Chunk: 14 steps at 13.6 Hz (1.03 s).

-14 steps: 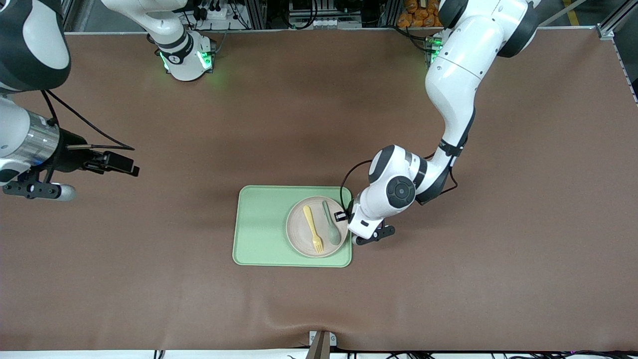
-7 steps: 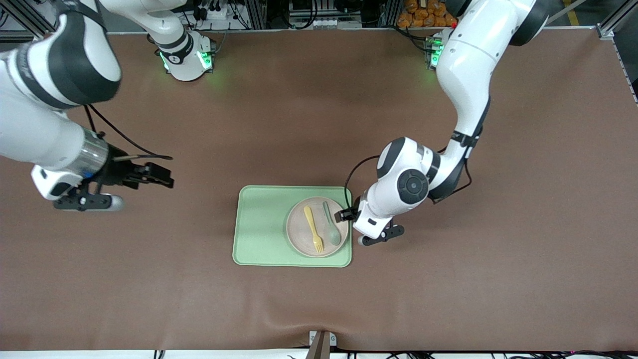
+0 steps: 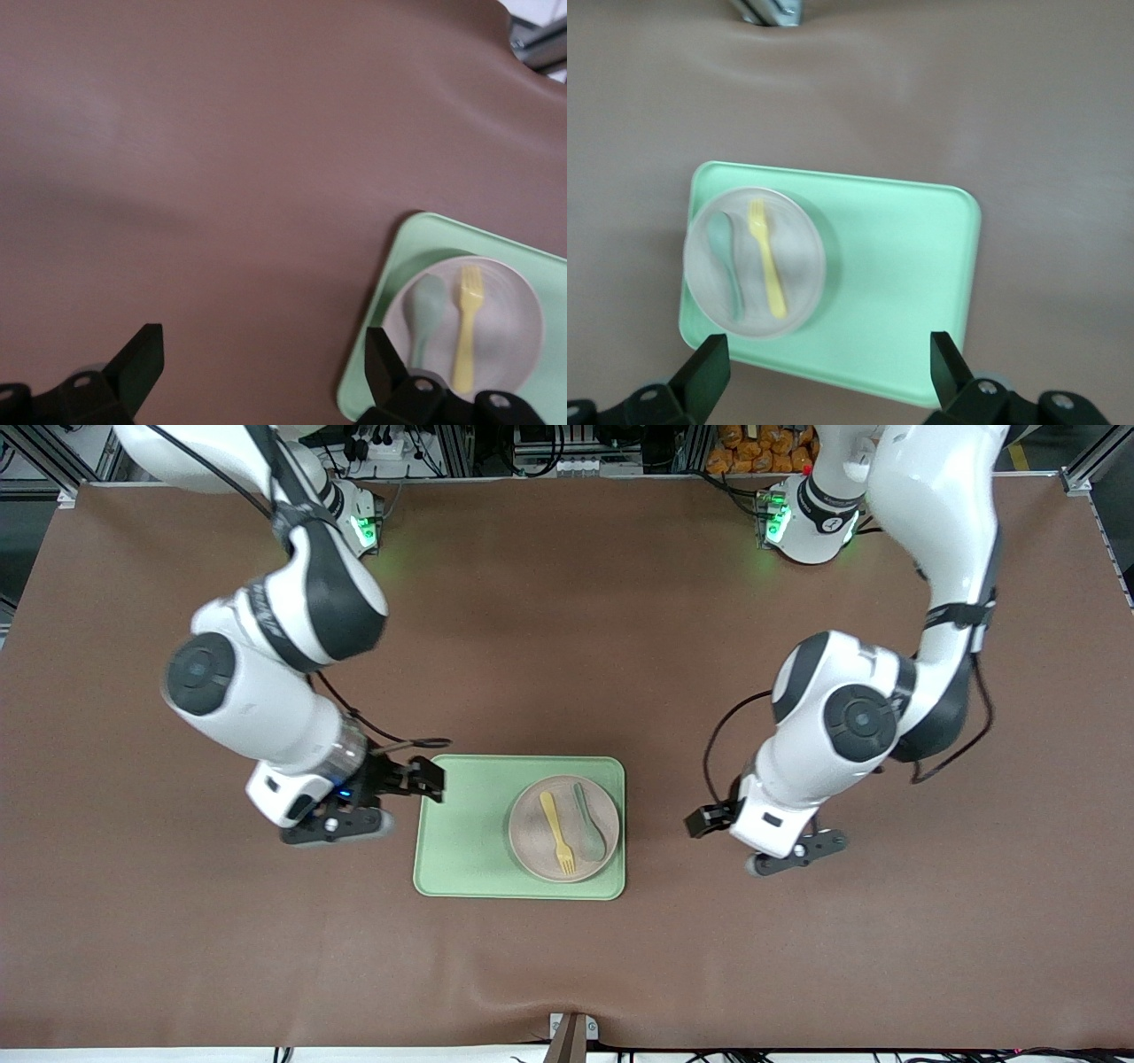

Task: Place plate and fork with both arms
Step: 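Withdraw the left gripper while the right gripper reaches the yellow fork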

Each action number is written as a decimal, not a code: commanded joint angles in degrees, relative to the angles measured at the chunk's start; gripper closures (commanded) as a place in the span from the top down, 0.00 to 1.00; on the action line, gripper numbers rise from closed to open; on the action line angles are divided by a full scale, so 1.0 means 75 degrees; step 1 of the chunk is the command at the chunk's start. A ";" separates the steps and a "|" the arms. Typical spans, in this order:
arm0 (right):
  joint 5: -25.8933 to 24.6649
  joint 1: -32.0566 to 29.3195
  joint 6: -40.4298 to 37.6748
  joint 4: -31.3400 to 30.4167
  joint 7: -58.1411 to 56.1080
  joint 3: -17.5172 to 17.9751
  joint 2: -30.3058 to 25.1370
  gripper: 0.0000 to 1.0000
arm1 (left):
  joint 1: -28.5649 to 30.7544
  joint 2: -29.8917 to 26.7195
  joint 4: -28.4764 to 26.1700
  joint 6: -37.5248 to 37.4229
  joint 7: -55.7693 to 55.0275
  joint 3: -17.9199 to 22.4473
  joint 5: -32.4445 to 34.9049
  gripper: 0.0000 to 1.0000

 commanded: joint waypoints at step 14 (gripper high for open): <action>-0.1600 0.1741 0.2614 0.1677 0.0608 -0.0311 0.3222 0.76 | 0.1857 -0.4438 -0.1876 -0.3328 0.3928 0.0350 0.0245 1.00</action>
